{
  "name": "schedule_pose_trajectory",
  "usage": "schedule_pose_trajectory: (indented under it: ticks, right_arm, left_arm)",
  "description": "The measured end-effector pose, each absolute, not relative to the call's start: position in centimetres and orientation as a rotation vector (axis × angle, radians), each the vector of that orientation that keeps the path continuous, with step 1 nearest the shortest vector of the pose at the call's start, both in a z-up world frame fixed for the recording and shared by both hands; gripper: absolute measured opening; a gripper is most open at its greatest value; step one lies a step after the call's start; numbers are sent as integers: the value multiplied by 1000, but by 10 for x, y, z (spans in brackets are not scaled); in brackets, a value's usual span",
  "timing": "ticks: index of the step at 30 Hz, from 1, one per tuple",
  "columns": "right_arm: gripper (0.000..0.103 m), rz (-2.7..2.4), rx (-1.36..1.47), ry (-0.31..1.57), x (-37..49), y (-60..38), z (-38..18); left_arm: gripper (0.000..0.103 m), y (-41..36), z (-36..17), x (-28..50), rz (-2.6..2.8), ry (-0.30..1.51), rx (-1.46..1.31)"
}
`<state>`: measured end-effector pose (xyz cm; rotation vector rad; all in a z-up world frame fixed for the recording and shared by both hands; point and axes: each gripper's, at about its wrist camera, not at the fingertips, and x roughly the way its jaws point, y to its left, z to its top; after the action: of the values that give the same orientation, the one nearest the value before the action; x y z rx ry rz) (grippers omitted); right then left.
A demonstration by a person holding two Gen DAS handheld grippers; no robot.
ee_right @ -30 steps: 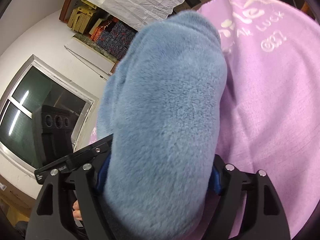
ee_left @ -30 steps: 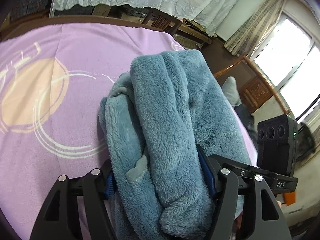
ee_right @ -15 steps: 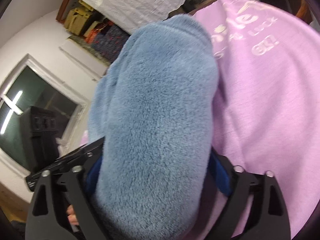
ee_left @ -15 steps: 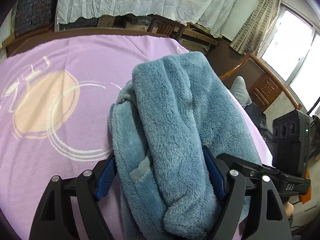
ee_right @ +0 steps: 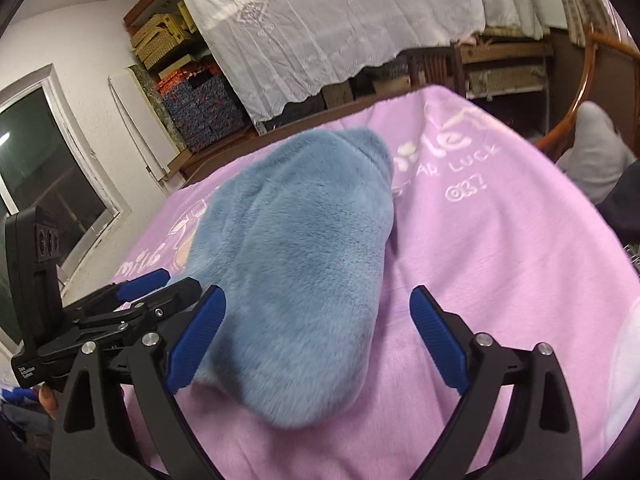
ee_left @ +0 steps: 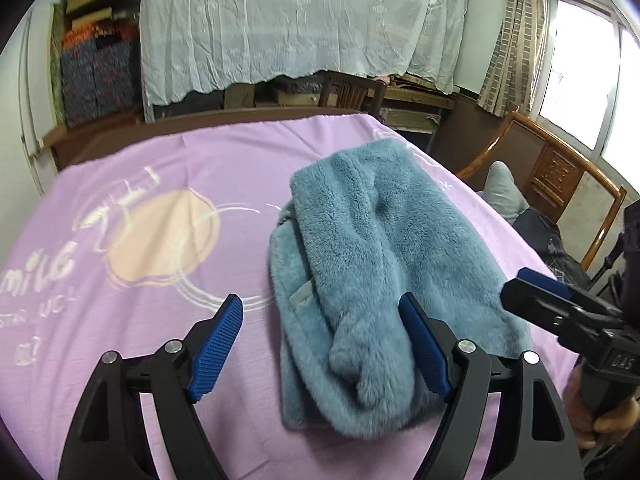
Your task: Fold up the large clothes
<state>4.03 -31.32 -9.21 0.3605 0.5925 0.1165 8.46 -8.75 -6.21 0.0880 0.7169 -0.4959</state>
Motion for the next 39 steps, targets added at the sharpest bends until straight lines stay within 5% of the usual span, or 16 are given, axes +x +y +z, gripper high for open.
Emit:
schedule_pose_trajectory:
  ticks: [17,30,39]
  right_arm:
    - [93,110,311,602,-12,-293,-74]
    - [96,134,277,484,-67,-279,-35]
    - [96,147,279,511,-63,-274,-38]
  left_arm:
    - [81,-77,-40,32,-429,629,151]
    - [97,-72,-14,-11,-392,507,181]
    - [97,-56,-21,1,-378,580,126]
